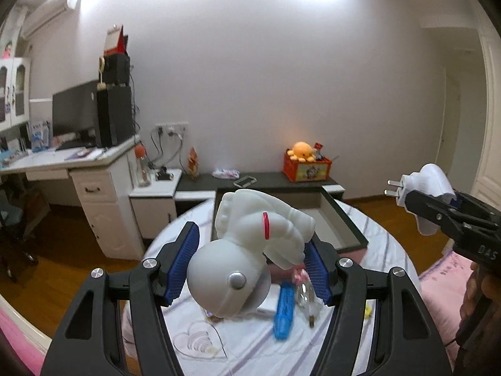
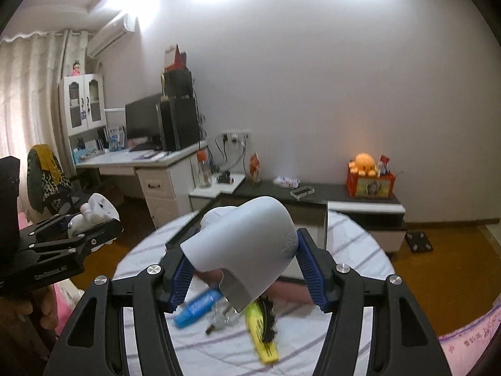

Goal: Organize rigid objects
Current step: 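Carry the rabbit and white cup into the pink box and open both tools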

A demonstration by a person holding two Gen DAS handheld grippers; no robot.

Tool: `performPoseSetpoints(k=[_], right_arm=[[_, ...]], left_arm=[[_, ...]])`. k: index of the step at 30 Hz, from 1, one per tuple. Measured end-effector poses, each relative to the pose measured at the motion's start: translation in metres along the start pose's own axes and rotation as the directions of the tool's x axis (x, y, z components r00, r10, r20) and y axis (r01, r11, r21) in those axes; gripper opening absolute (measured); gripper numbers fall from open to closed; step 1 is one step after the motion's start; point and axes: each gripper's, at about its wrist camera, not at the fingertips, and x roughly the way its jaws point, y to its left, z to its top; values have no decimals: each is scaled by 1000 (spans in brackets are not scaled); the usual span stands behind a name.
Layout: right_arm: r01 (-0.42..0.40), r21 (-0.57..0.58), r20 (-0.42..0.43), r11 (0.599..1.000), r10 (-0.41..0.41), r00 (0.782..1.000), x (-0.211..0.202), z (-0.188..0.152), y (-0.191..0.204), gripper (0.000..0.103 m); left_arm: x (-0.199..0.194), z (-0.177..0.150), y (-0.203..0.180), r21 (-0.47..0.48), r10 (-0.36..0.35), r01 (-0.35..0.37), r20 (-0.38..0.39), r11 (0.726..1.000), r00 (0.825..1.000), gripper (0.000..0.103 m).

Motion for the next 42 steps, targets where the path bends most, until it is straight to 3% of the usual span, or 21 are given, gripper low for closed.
performPoseSetpoints(k=[4,10,22,31,42], right_arm=[[-4,-10,44,1000,4,999,0,9,3,62],[-19,-23,36,1000,19,999,17,13,2,62],[-26,-9,-11,1000,26,1000,71,19,-25,62],[19,39,-165,999,-13,986,145,1,-64,62],[40,49,-365,998,-19,931,210,-36,-86,62]], left_arm=[[2,11,-2,10,37,-38,35,999,999,66],[17,24,-4,37,67,-68,38,997,997,66],[87,40,-20,77,37,-36,-12,996,999,66],[172,25,-43,115,-7,24,-149,993,989,66],[237,-8,-60,148,-2,49,-300,988,954,66]])
